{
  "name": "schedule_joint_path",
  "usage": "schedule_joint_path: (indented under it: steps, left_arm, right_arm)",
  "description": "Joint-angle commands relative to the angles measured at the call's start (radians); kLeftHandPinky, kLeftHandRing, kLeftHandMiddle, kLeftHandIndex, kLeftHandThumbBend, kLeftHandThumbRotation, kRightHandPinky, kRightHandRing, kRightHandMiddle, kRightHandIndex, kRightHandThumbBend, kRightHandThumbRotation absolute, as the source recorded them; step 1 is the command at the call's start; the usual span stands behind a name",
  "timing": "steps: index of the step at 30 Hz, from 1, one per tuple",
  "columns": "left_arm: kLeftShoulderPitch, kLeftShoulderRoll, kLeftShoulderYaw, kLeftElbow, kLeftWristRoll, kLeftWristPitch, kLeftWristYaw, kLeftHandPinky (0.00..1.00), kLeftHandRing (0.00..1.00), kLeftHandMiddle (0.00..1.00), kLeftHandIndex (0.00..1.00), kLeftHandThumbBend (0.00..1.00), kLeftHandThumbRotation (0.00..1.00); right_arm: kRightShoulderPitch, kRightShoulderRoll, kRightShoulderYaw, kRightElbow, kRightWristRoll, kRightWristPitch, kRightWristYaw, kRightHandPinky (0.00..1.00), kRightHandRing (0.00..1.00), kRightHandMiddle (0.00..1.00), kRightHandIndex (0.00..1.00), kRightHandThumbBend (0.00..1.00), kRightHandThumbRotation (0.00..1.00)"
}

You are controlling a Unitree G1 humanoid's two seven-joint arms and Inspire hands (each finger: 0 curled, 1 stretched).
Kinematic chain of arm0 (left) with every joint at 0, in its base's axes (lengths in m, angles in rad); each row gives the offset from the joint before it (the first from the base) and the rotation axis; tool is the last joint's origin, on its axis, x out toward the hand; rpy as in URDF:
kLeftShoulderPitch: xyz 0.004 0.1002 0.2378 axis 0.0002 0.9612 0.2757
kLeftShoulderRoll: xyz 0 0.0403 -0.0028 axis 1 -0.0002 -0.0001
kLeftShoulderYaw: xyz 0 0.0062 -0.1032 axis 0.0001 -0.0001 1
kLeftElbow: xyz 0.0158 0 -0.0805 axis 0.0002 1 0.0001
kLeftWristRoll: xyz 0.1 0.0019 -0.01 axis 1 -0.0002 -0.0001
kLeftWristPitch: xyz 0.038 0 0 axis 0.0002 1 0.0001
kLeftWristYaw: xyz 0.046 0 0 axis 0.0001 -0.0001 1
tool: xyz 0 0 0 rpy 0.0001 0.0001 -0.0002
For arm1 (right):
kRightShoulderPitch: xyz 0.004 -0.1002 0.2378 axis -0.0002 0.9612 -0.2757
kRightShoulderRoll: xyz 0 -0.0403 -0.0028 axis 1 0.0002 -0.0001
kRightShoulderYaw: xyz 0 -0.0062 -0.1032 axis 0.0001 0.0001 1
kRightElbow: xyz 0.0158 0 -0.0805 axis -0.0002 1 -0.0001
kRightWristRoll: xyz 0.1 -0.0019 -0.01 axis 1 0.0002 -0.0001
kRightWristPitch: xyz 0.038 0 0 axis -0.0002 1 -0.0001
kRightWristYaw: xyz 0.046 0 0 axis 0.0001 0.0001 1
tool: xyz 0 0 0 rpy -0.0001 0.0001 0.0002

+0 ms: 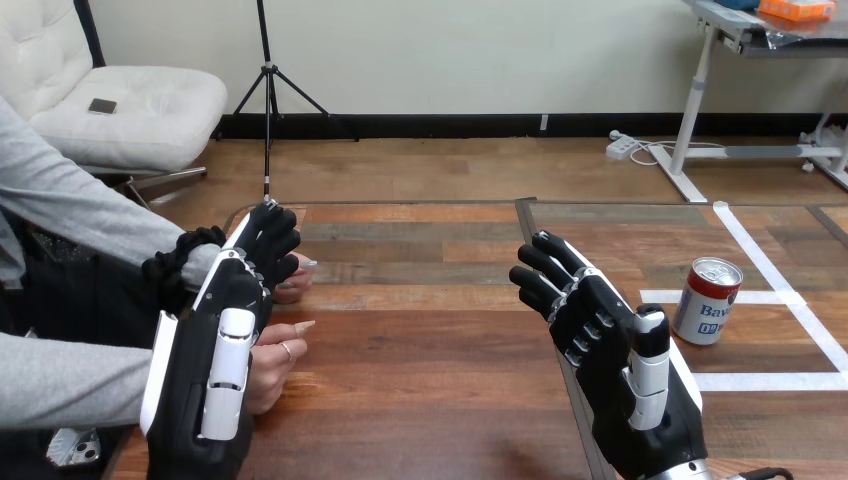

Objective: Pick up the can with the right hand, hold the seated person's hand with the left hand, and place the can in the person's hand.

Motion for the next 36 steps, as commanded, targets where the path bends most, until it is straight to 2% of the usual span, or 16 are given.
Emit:
schedule_joint_path:
  steps: [1,8,21,28,36]
  left_arm:
    - [-0.033,-0.004,0.003,-0.034,-0.001,-0.019,-0.004,0.87,0.89,0.89,0.89,0.42,1.00]
    - [-0.030,0.003,0.001,-0.038,-0.010,-0.009,-0.016,0.88,0.90,0.90,0.90,0.41,1.00]
    - [-0.042,-0.001,0.012,-0.017,-0.009,-0.025,-0.012,0.86,0.88,0.89,0.90,0.44,1.00]
    - [-0.043,0.008,0.009,-0.025,-0.020,-0.008,-0.024,0.86,0.89,0.90,0.90,0.43,1.00]
    - [-0.050,-0.001,0.013,-0.009,-0.008,-0.024,-0.015,0.87,0.89,0.90,0.90,0.42,1.00]
  right_arm:
    - [-0.042,0.001,0.003,-0.023,-0.001,0.003,-0.004,0.94,0.89,0.90,0.89,0.96,1.00]
    - [-0.047,0.000,0.002,-0.010,-0.001,0.000,0.000,0.94,0.90,0.90,0.89,0.95,1.00]
    - [-0.073,-0.002,-0.001,0.030,-0.011,0.007,-0.004,0.94,0.90,0.90,0.90,0.97,1.00]
    - [-0.121,-0.019,-0.020,0.088,-0.007,0.023,-0.001,0.93,0.90,0.91,0.90,1.00,1.00]
    - [-0.188,-0.037,-0.052,0.170,-0.009,0.020,-0.010,0.94,0.90,0.91,0.90,0.99,1.00]
